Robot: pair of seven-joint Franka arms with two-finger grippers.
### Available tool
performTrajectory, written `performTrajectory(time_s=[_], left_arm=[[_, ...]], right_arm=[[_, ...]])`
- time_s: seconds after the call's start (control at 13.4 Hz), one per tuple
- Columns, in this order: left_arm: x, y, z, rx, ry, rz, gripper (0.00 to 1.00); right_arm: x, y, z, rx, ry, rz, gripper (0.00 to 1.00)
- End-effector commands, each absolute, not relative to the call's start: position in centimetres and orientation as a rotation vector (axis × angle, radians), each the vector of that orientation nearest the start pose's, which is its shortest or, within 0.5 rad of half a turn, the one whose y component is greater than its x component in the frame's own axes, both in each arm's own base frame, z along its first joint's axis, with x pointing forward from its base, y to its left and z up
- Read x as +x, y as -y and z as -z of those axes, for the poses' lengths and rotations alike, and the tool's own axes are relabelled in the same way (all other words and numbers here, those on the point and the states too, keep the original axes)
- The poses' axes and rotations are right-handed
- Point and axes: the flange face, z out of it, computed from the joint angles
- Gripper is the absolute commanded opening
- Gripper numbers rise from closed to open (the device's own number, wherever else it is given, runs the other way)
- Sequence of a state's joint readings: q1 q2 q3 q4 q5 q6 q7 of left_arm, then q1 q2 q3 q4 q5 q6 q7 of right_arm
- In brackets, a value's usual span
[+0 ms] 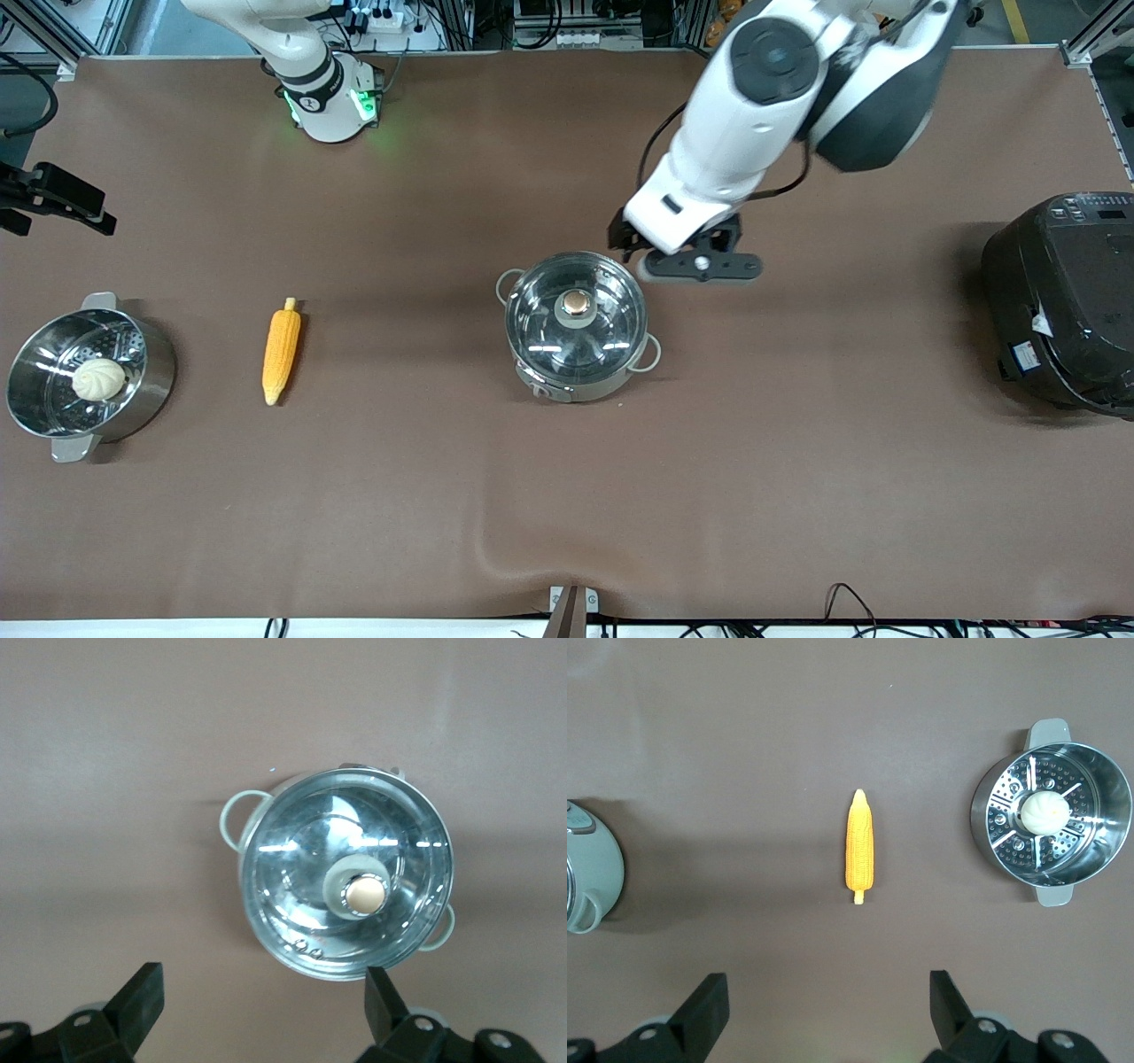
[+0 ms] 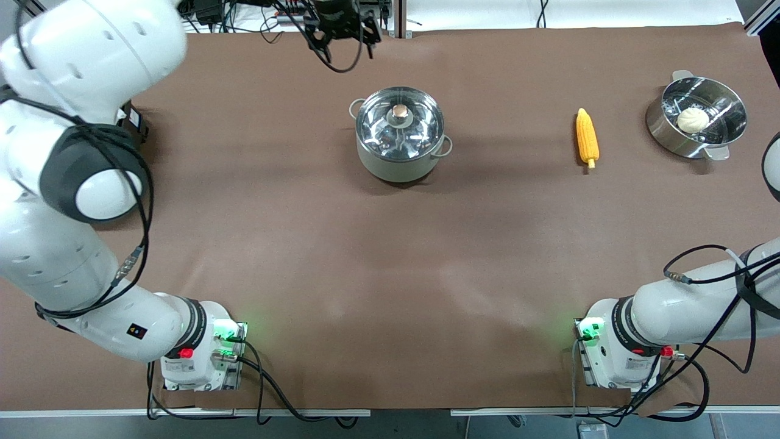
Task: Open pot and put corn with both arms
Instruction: 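Reach the left gripper down to the glass lid knob on the pot, then grasp the lid knob with the left gripper while the right gripper reaches the corn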
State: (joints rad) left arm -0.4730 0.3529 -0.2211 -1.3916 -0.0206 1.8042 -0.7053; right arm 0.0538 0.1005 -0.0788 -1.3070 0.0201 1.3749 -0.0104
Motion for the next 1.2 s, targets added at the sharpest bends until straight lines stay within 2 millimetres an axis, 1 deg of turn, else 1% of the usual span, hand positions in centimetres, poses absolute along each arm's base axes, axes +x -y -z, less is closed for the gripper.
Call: performTrajectory(time_s=[0.0,0.07,0.3,0.37,0.52,0.67,0.75,0.82,0.97,1.05,1.12], left_arm=[[53.3,44.4,-49.9,-3.244,0.141,0.036,1.00],[52.8,45.8,-48.8,-3.228,0.143,0.050,1.00],[52.7,48.3,-46.0,-3.209,0.218,0.076,1.00],[52.7,48.8,-45.4,-3.205,0.229,0.078,1.00],[52.6,49.0,-44.5,-3.187,0.212,0.085,1.00],[52.2,49.7,-43.4,-3.168,0.185,0.084,1.00],[51.5,50.4,-43.2,-3.166,0.169,0.082,1.00],[51.4,50.5,-42.9,-3.162,0.180,0.078,1.00],[51.5,50.7,-41.9,-3.156,0.200,0.062,1.00],[51.6,50.8,-41.8,-3.162,0.205,0.068,0.99],[51.8,50.9,-41.3,-3.167,0.208,0.071,0.97]], right_arm=[[56.5,0.6,-67.5,-3.126,-0.033,-0.050,1.00],[56.5,0.6,-67.5,-3.126,-0.031,-0.050,1.00],[56.7,0.6,-67.4,-3.126,-0.031,-0.050,1.00],[56.7,0.5,-67.3,-3.128,-0.029,-0.052,1.00],[57.3,0.1,-66.8,-3.129,-0.020,-0.033,1.00],[58.3,-1.2,-65.6,-3.127,0.014,0.027,1.00],[58.9,-1.7,-64.1,-3.127,0.027,0.034,1.00],[59.4,-2.3,-62.3,-3.126,0.047,0.043,1.00],[60.2,-1.9,-57.5,-3.127,0.038,0.044,1.00],[60.4,-1.8,-55.4,-3.127,0.038,0.056,1.00],[60.5,-1.7,-53.1,-3.127,0.038,0.063,1.00]])
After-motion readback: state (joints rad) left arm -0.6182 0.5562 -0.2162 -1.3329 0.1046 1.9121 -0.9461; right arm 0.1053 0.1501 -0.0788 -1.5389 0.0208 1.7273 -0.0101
